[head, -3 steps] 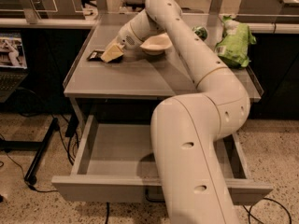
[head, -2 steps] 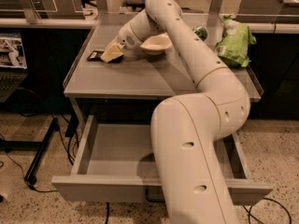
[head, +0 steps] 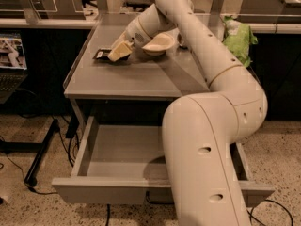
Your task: Place rxbar chocolate into top drawer
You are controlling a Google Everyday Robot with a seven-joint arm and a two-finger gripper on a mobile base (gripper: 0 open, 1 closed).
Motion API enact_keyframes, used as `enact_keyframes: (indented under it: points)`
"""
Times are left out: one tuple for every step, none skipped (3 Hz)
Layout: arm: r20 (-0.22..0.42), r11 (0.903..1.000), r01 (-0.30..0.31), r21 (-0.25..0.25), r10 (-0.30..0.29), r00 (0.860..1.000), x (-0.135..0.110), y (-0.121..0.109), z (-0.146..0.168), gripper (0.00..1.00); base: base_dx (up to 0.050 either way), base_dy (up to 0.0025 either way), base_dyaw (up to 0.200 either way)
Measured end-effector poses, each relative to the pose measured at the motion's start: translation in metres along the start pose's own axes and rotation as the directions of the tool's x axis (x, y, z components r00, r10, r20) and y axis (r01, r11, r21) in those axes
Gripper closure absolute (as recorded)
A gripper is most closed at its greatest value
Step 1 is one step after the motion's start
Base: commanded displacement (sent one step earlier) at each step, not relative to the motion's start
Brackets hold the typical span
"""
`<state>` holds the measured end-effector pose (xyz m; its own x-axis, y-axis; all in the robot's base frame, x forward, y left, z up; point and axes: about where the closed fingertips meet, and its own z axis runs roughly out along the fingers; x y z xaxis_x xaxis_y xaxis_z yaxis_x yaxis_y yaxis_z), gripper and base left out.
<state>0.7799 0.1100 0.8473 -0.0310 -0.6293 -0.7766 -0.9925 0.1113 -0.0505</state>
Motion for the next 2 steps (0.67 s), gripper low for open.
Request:
enact_keyframes:
  points:
    - [-0.022, 0.9973, 0.055, -0.049, -0.056, 0.998, 0.006, 0.020, -0.029, 1.00, 0.000, 0.00000, 0.000]
    - [-0.043, 0.9874, 0.104, -0.120, -0.110, 0.993, 0.018, 0.046, -0.056, 1.00, 0.000, 0.00000, 0.000]
